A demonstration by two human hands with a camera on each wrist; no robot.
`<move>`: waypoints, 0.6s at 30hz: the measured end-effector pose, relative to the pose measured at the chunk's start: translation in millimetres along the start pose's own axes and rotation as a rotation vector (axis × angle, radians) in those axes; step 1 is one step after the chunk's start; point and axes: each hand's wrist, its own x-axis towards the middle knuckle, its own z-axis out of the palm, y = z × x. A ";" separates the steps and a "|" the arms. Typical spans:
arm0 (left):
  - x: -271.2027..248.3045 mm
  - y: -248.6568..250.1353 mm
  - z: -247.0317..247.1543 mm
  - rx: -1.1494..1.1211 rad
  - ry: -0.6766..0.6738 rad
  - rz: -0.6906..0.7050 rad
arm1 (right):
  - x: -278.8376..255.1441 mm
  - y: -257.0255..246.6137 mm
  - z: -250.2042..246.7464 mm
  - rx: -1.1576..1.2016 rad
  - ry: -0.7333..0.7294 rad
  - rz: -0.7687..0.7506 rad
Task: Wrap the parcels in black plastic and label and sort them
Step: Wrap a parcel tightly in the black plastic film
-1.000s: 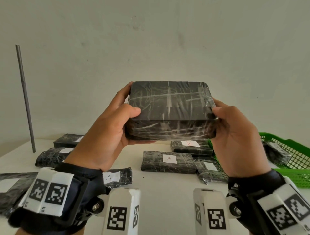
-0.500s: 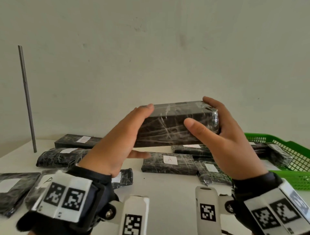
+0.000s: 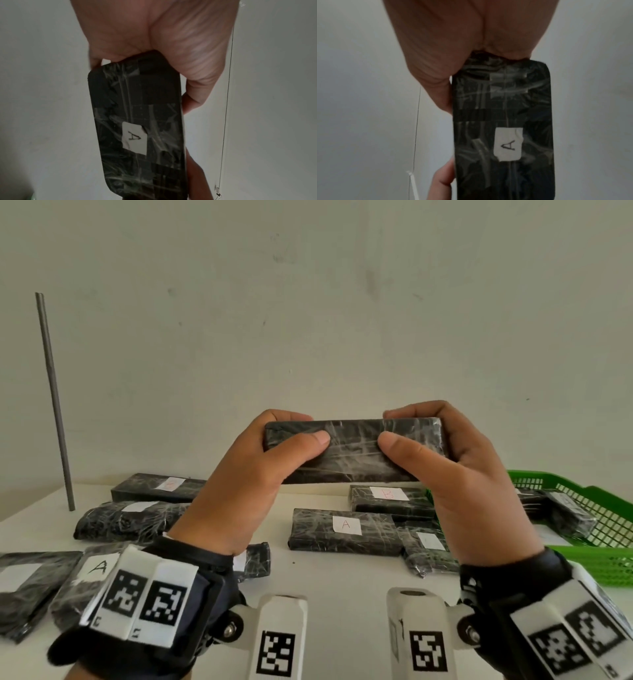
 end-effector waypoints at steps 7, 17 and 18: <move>-1.3 4.2 -0.7 0.049 0.032 0.112 | -5.5 -12.4 1.4 -0.102 -0.035 -0.042; -0.6 1.9 0.1 0.063 0.036 -0.003 | -4.5 -7.4 9.0 -0.121 -0.036 0.076; -0.9 2.1 1.3 0.067 0.038 -0.001 | -4.5 -7.2 8.7 -0.113 -0.023 0.083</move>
